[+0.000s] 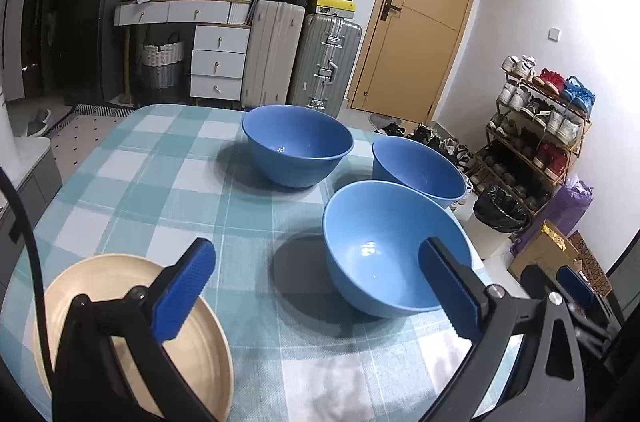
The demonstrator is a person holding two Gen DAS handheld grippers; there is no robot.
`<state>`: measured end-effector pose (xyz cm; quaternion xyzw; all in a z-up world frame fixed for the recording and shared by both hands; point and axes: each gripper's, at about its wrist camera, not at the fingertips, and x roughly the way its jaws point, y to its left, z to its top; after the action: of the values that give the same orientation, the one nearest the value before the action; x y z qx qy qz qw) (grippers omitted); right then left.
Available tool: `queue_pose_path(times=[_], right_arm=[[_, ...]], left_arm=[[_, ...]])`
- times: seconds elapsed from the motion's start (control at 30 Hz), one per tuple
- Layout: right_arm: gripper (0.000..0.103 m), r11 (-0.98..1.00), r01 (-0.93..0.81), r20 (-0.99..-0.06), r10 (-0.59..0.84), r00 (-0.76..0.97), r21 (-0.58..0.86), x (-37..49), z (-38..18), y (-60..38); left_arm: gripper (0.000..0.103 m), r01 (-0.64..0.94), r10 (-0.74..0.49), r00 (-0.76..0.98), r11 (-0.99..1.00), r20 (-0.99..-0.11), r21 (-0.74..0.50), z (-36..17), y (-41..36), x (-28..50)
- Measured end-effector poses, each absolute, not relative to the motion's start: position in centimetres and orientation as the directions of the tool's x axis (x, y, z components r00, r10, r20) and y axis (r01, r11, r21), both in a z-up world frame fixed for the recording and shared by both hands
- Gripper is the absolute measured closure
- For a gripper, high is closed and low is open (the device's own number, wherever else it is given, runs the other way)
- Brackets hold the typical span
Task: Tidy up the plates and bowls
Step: 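Move both grippers toward the nearest blue bowl, then close both grippers on the rim of the blue bowl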
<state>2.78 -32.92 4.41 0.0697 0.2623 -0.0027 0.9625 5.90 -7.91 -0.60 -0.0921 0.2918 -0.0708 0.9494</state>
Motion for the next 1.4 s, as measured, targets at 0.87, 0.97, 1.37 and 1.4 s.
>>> queue_pose_path(times=[0.87,0.97,1.37,1.4], right_arm=[[0.002,0.961,0.137,-0.59,0.032,0.807,0.24,6.6,3.2,-35.0],[0.002,0.966,0.125,-0.599,0.037,0.8,0.226,8.1,3.4,-35.0],[0.049,0.961,0.134,-0.815,0.124,0.566,0.24,18.1,-1.4,-35.6],[0.05,0.96,0.14,-0.821,0.125,0.557,0.242,18.6,-1.6,-35.7]], left_arm=[[0.001,0.127,-0.142,0.751,0.989,-0.645,-0.071,0.1,-11.1,13.1],[0.001,0.133,-0.141,0.719,0.989,-0.681,-0.064,-0.6,-11.4,14.6],[0.005,0.086,-0.176,0.535,0.984,-0.827,-0.153,-5.0,-11.2,20.2],[0.009,0.08,-0.185,0.519,0.983,-0.834,-0.168,-5.3,-11.3,20.4]])
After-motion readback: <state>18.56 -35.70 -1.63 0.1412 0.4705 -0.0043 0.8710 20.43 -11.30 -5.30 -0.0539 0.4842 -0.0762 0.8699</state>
